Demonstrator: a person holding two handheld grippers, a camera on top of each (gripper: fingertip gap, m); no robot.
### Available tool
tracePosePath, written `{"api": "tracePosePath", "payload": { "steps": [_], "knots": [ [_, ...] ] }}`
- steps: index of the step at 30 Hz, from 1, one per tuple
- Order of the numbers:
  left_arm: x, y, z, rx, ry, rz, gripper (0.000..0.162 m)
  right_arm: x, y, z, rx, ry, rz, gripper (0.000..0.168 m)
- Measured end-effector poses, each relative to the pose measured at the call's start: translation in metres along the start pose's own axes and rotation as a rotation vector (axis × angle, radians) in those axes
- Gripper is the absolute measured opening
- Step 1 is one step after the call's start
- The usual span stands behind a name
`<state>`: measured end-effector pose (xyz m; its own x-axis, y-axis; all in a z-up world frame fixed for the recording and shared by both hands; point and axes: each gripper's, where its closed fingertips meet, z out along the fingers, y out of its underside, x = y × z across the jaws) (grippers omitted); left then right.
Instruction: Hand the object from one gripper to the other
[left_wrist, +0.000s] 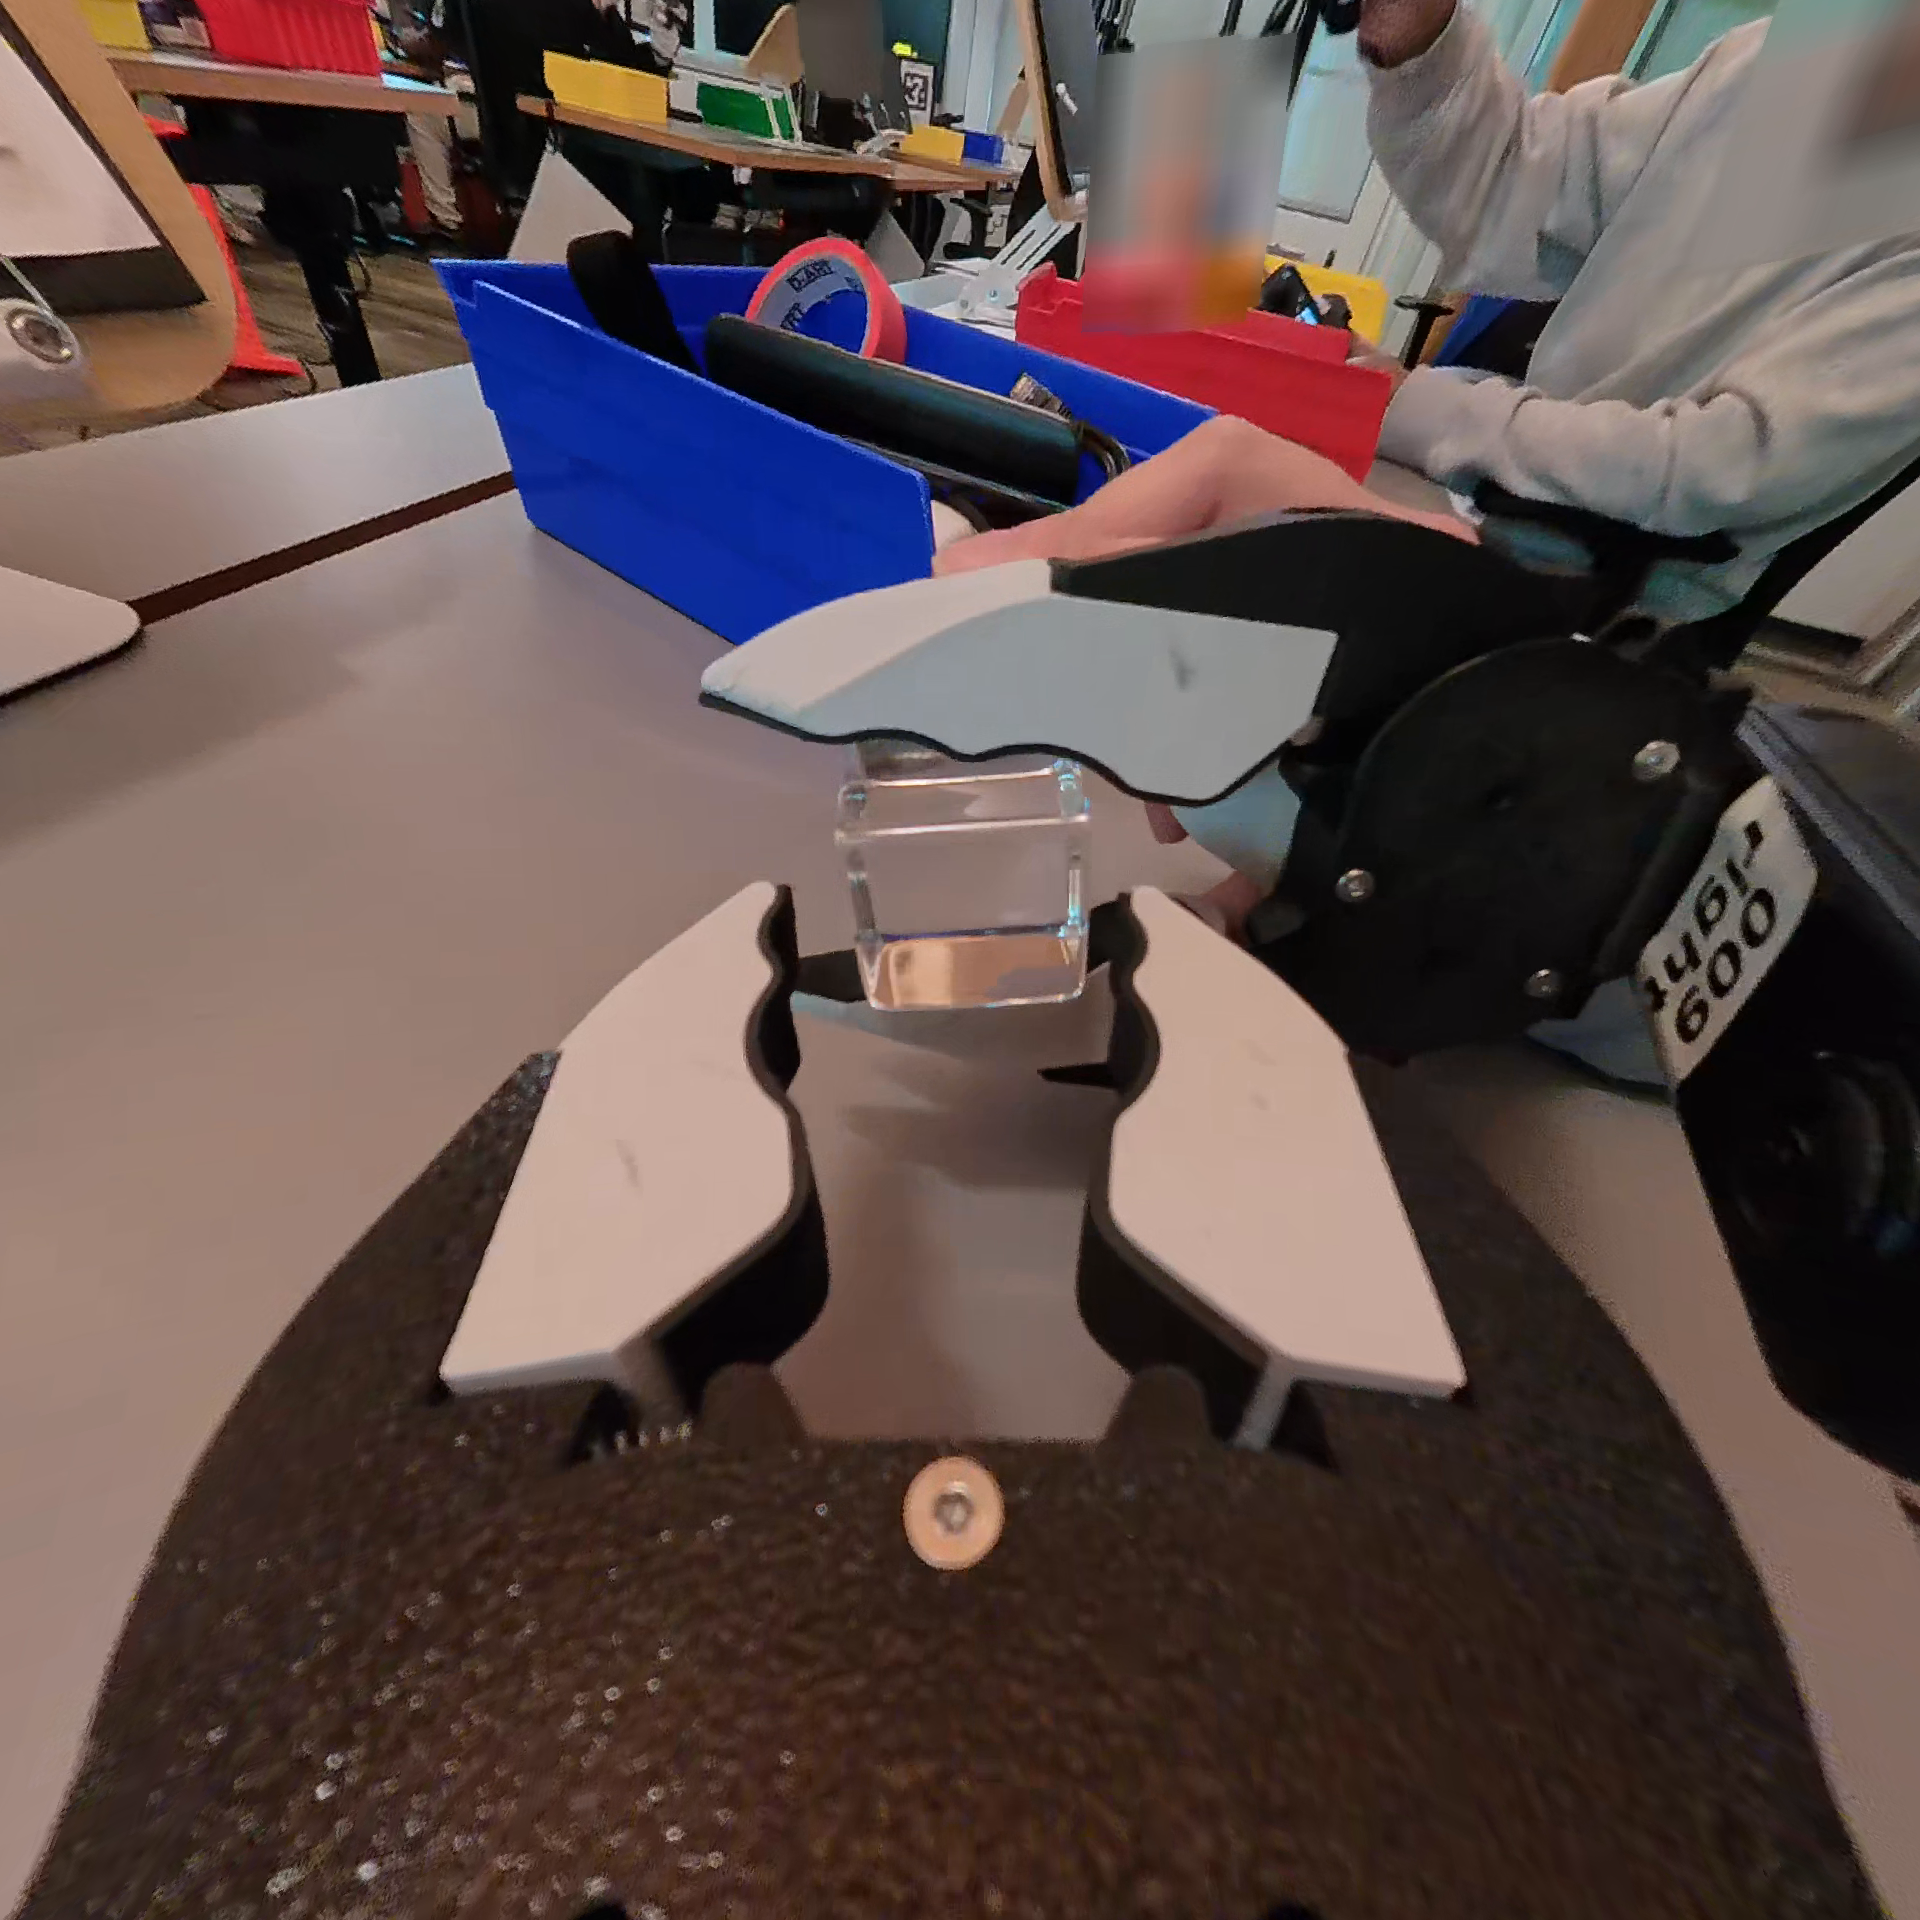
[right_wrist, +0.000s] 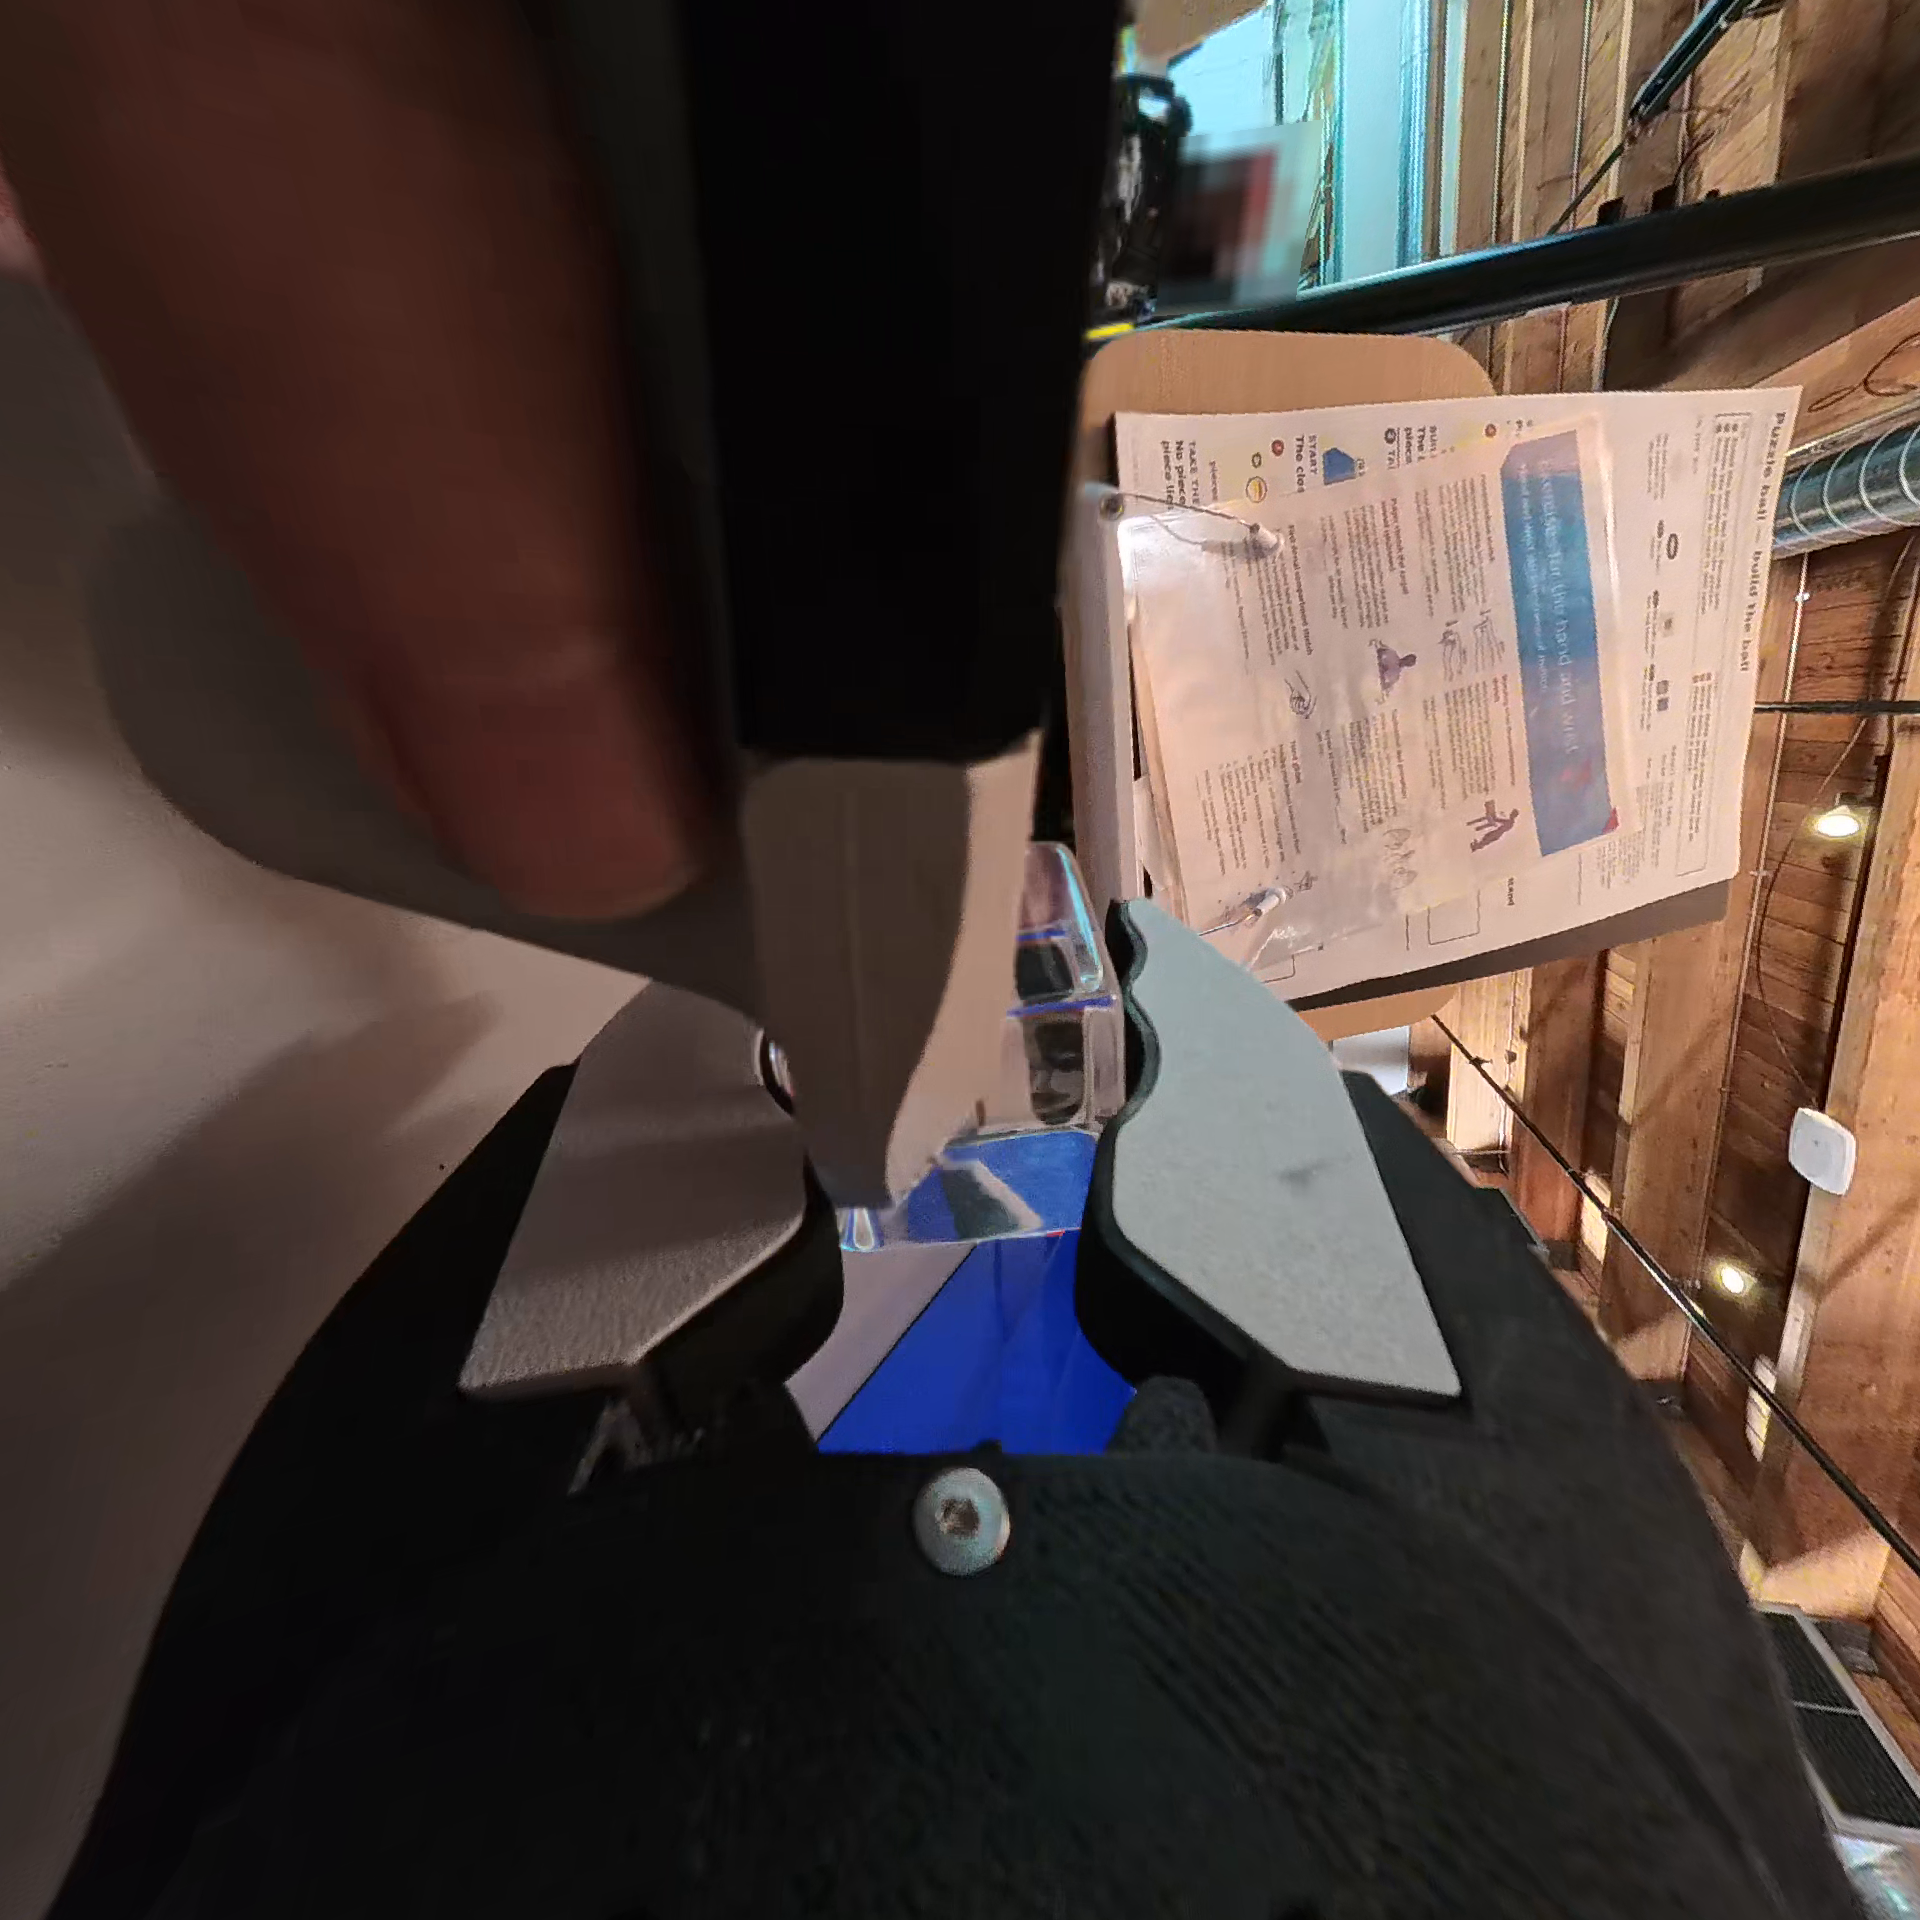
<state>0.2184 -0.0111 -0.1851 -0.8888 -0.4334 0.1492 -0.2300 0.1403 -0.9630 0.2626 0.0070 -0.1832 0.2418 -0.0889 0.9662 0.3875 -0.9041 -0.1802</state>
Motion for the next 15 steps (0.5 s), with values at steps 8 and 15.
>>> {"api": "tracePosePath", "payload": {
  "steps": [8, 15],
  "knots": [
    [0.000, 0.002, 0.000, -0.021, 0.004, 0.008, 0.042, -0.006, 0.001, 0.001, 0.031, -0.053, 0.073, 0.053],
    [-0.014, -0.029, -0.038, 0.171, 0.160, -0.079, 0.041, 0.009, -0.017, -0.030, 0.506, -0.539, 0.935, 0.085]
  ]
}}
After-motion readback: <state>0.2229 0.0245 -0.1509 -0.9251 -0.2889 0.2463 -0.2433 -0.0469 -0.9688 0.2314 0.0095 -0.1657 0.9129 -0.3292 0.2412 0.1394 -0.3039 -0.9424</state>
